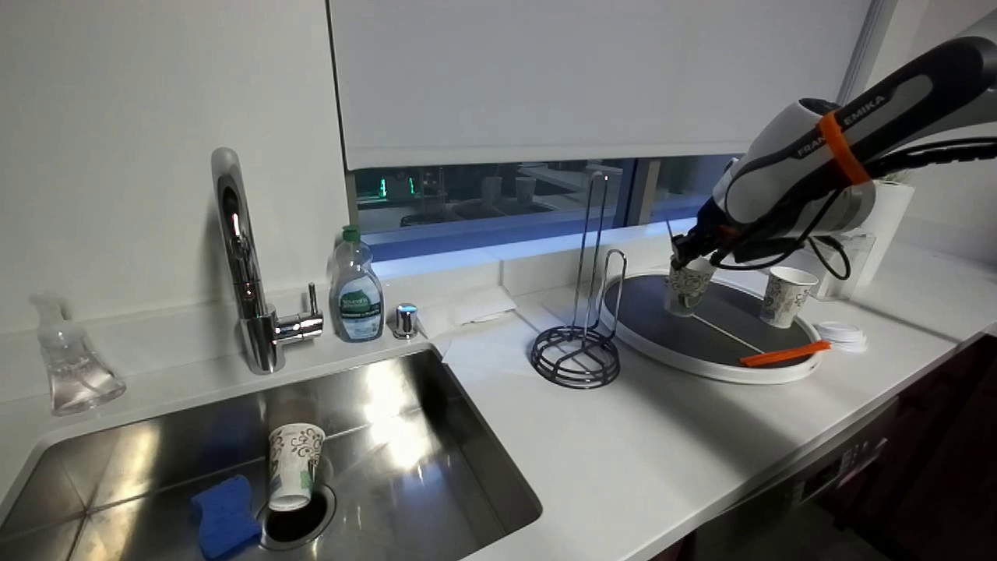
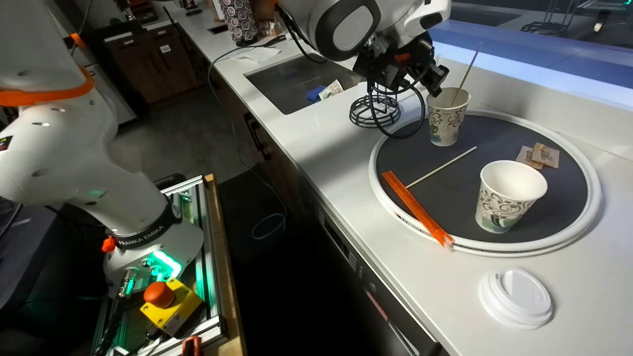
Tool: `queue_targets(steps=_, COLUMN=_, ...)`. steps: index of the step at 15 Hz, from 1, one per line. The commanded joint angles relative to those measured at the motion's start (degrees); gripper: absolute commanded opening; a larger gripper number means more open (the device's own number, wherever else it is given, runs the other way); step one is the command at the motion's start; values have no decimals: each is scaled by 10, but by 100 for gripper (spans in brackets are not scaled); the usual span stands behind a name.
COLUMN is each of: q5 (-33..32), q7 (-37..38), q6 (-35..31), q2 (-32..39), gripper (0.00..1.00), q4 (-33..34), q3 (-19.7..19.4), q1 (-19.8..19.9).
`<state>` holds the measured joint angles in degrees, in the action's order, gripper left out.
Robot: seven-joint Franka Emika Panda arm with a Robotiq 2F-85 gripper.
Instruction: Move the coffee cup on the left to the left then put one chopstick in the coffee cup on the right.
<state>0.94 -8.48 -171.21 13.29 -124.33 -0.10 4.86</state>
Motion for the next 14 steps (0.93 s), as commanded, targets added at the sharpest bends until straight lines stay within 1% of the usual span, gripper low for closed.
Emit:
queue_targets(steps=1, q5=-2, q7=-33, q6=-32, q2=8, gripper=1, q4=-19, q3=12, q1=7)
queue_targets(steps=2, q5=-3, q7=-37, q6=-34, q2=10, gripper=8, q4=-21, q3=11, q1=6)
queue_targets(steps=3, q5=-4, q7=-40, q6=-36, q2=10, gripper=30, q4=-22, q3=10, q1=6)
queue_targets(steps=4, q5=-2, q7=-45, q6=-38, q2=10, gripper=33, q4=-24, q3=12, q1=7)
queue_targets(steps=5, q5=1, q7=-49, q6=-39, q2=9, gripper=33, q4=-25, q3=13, q1=8)
queue_targets(steps=7, q5=10, q7=-61, q6=-42, q2=2, gripper=47, q4=-32, q3=22, q1=15)
queue_targets(steps=8, q5=17, q7=-67, q6=-44, q2=-2, gripper=55, q4=-36, q3=30, q1=21)
queue_targets(steps=9, q5=26, q7=-73, q6=-49, q2=-10, gripper=62, q4=-41, q3=41, q1=29)
queue_targets(steps=11, q5=58, q7=-98, q6=-56, q2=-31, gripper=78, q4=-54, q3=80, q1=56)
queue_targets(steps=13, q5=90, q7=-115, q6=-63, q2=-51, gripper=93, q4=-62, q3=112, q1=80)
queue_targets(steps=14, q5=105, q7=-120, q6=-65, q2=-62, gripper=99, q4=-65, q3=123, q1=90)
